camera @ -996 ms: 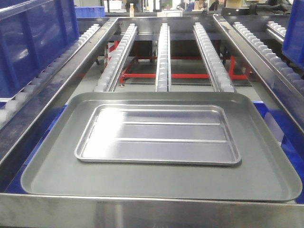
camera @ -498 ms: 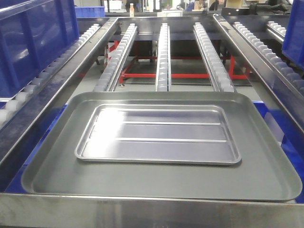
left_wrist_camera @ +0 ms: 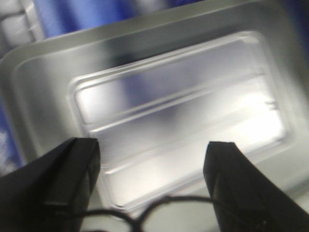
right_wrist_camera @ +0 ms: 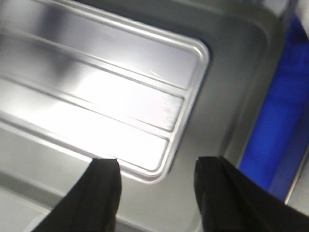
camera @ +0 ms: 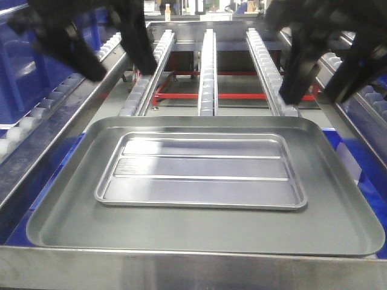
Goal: Grab silver tray and place in blue box
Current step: 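Lower both grippers onto opposite short edges of the small silver tray and close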
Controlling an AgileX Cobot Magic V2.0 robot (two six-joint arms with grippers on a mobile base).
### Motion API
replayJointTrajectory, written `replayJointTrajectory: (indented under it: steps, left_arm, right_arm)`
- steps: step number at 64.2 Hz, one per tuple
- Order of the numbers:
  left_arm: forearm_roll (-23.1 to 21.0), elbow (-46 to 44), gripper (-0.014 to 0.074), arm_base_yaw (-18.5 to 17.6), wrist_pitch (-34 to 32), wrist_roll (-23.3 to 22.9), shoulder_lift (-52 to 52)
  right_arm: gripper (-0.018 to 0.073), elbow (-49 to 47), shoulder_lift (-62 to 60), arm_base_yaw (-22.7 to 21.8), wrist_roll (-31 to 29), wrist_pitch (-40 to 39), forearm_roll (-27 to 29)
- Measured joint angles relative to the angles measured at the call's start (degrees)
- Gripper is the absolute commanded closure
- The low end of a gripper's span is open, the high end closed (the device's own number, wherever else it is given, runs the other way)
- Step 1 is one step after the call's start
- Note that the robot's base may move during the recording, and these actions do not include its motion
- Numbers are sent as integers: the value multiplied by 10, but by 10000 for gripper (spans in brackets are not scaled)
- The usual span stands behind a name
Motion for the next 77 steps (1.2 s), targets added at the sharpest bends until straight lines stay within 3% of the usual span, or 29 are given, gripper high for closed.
replayJointTrajectory:
  steps: [13,29,77]
  left_arm:
    - [68,-35,230,0,52,-119,85]
    - [73,-37,230,0,53,-174,133]
    - [94,-45,256,0,40,-185,188]
  right_arm:
    - [104,-44,91,0,98,17,-43]
    - [104,-49,143,0,139,-9,-48]
    - [124,-51,207,-7,145,-26,-59]
